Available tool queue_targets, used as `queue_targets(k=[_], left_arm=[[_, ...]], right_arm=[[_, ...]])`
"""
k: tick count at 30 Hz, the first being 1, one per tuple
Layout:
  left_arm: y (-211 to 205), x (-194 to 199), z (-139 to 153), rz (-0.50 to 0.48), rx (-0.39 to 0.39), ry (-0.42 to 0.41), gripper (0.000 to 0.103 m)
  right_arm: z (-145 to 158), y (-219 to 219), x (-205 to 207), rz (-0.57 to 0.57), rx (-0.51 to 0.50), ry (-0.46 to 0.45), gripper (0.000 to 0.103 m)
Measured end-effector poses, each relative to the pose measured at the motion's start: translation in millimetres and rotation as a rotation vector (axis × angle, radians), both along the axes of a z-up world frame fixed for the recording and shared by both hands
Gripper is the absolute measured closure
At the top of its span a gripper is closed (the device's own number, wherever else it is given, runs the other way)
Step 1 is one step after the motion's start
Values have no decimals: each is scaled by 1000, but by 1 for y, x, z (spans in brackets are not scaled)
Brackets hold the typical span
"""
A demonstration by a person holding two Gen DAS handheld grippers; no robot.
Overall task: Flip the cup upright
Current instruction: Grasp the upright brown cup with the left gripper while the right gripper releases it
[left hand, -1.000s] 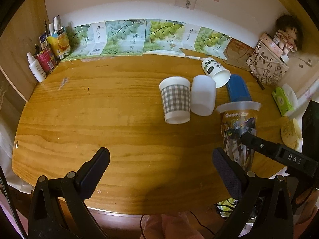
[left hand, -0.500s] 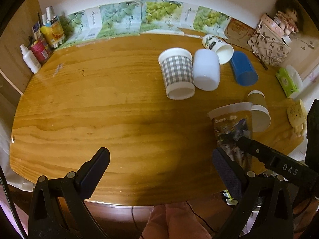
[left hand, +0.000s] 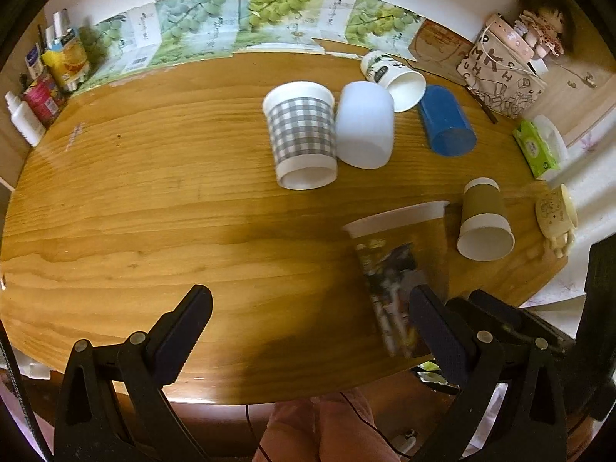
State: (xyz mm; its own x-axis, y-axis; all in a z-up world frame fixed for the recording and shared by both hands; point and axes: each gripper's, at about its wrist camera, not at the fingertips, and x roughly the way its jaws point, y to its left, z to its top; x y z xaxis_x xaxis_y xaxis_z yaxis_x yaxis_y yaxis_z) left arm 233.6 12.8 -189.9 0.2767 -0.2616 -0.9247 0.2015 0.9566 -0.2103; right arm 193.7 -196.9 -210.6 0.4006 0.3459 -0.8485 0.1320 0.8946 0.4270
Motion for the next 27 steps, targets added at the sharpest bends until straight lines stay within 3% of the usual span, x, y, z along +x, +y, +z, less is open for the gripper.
queue_targets(k=[7, 13, 27], left_arm=[[-13, 13, -7, 7, -52, 65, 1], [-18, 23, -15, 76, -99, 130, 1], [-14, 31, -39, 246, -102, 234, 1]], right_arm=[[4, -15, -12, 4, -17, -23, 32], [4, -29, -19, 14, -63, -5, 31], [0, -49, -25, 105, -89, 47, 31]])
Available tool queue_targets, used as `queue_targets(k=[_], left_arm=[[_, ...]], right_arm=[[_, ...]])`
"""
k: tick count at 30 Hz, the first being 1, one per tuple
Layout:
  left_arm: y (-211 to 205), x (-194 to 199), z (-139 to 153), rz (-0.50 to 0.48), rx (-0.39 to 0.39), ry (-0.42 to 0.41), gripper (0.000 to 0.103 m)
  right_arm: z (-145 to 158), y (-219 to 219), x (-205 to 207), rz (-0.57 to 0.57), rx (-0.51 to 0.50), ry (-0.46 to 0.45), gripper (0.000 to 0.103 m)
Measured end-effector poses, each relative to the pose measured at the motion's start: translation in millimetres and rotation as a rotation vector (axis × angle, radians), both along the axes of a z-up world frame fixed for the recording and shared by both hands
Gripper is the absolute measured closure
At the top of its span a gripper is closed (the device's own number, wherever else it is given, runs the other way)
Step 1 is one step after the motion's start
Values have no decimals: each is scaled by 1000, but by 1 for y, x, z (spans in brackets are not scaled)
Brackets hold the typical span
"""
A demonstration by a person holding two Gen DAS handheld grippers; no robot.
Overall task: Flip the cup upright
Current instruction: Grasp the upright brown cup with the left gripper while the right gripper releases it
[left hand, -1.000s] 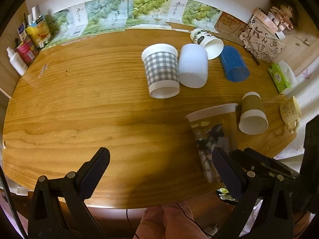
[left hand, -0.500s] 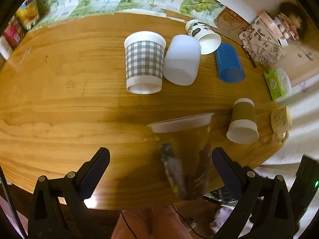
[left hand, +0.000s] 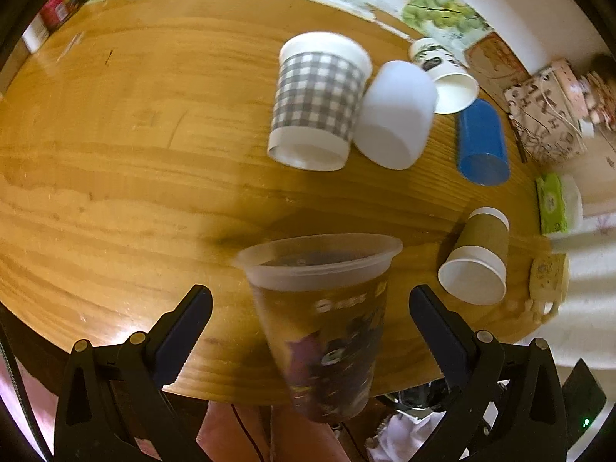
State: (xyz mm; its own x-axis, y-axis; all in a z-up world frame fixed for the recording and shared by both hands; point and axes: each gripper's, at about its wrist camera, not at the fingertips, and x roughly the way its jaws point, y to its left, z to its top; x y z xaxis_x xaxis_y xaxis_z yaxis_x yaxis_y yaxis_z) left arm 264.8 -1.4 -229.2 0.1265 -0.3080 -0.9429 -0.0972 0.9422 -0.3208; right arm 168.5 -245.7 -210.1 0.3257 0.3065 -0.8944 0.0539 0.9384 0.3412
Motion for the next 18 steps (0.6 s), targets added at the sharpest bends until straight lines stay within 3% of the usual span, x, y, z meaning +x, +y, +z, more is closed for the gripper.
queue_targets(k=[7, 10, 12, 18], left_arm=[[9, -1, -16, 101, -28, 56, 3], [11, 0, -20, 130, -16, 77, 12], [14, -1, -23, 144, -13, 92, 24], [21, -7, -24, 166, -29, 88, 24]], right_arm=[[6, 5, 4, 96, -30, -12, 31], [7, 6, 5, 131, -35, -13, 31], [7, 6, 7, 147, -34, -12, 31], [6, 5, 11, 183, -34, -7, 31]])
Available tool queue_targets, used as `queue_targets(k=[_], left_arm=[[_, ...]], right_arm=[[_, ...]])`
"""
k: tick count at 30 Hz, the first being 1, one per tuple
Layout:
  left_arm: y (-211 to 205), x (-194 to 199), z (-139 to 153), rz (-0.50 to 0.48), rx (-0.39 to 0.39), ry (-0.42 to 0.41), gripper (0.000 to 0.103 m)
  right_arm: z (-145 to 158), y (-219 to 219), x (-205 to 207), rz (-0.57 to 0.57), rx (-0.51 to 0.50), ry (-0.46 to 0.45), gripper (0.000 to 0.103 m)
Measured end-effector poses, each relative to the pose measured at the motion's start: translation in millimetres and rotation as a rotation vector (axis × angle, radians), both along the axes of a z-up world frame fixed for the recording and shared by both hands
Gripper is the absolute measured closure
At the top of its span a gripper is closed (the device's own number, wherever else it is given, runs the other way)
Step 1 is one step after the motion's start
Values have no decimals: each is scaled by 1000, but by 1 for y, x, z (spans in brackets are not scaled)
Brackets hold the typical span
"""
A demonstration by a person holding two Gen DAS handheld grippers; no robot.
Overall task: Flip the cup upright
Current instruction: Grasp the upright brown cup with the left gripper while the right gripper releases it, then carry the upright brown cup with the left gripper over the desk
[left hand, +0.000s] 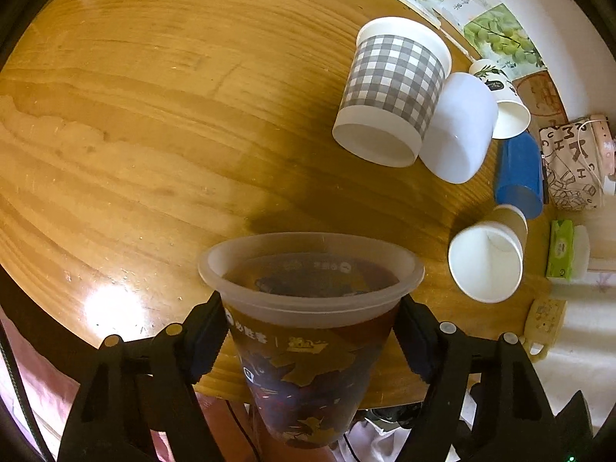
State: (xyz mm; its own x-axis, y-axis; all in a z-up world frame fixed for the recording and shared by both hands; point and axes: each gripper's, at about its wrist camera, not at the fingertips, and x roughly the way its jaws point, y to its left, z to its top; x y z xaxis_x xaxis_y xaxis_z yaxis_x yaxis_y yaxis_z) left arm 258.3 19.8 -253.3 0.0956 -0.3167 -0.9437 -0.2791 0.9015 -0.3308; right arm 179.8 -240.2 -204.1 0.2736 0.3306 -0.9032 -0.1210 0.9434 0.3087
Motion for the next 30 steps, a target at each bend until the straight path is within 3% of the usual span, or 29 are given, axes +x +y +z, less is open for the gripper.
queue_targets(k=[7, 17, 30], left_arm=[[-4, -8, 7, -14, 37, -74, 25], [-11, -17, 17, -25, 113, -241, 25], [-33, -17, 47, -11, 163, -604, 25]], right_arm=[[2, -3, 4, 24, -1, -14, 31], [2, -5, 7, 48, -3, -24, 31], [-7, 3, 8, 111, -38, -13, 31]])
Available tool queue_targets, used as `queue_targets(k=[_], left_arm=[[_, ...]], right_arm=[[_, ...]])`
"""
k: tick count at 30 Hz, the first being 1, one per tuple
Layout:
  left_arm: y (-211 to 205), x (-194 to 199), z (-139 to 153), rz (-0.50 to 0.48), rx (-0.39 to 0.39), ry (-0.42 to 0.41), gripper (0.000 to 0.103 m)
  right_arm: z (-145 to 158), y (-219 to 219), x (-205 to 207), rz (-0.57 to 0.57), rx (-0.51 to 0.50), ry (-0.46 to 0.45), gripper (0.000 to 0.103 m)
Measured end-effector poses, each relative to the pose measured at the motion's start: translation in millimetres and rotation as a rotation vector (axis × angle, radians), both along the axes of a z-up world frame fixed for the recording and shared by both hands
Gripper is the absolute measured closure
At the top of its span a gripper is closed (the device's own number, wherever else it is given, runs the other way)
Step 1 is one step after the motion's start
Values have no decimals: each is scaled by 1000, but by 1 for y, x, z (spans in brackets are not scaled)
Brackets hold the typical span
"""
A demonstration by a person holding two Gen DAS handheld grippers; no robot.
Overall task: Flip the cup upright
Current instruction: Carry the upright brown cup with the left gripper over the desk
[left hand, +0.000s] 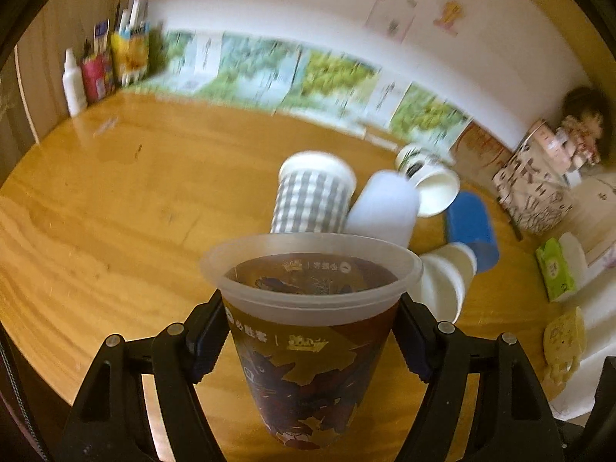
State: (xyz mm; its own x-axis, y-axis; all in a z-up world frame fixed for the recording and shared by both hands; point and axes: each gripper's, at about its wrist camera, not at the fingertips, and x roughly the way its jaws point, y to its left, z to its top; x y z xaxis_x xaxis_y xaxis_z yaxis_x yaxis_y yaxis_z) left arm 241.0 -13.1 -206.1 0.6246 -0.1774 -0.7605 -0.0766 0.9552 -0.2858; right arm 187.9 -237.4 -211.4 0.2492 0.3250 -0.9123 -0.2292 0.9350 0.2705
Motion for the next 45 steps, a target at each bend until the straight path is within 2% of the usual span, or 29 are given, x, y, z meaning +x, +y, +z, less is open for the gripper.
queue_targets(k=[2, 8, 14, 21, 26, 32, 38, 45], left_arm=[[-3, -2, 6, -3, 6, -57, 25], [-16, -17, 16, -12, 103, -221, 25], [-24, -28, 9, 21, 133, -285, 24], [-36, -45, 2, 45, 223, -367, 24], [-42, -52, -2, 50, 260, -416, 24], [-48, -54, -16, 18, 279, -431, 24], [-53, -63, -17, 12, 310, -458, 24], [-53, -75, -15, -16, 309, -430, 23]], right_arm=[[-2, 1, -1, 11, -9, -1, 31], [-5, 2, -1, 33, -27, -7, 31], [-6, -3, 0, 21, -42, -15, 31], [-11, -11, 2, -8, -46, -25, 31], [-15, -13, 2, -23, -47, -28, 31], [-20, -14, 3, -30, -45, -20, 31], [-20, -12, 4, -28, -49, -21, 31], [-21, -10, 2, -24, -53, -12, 31]])
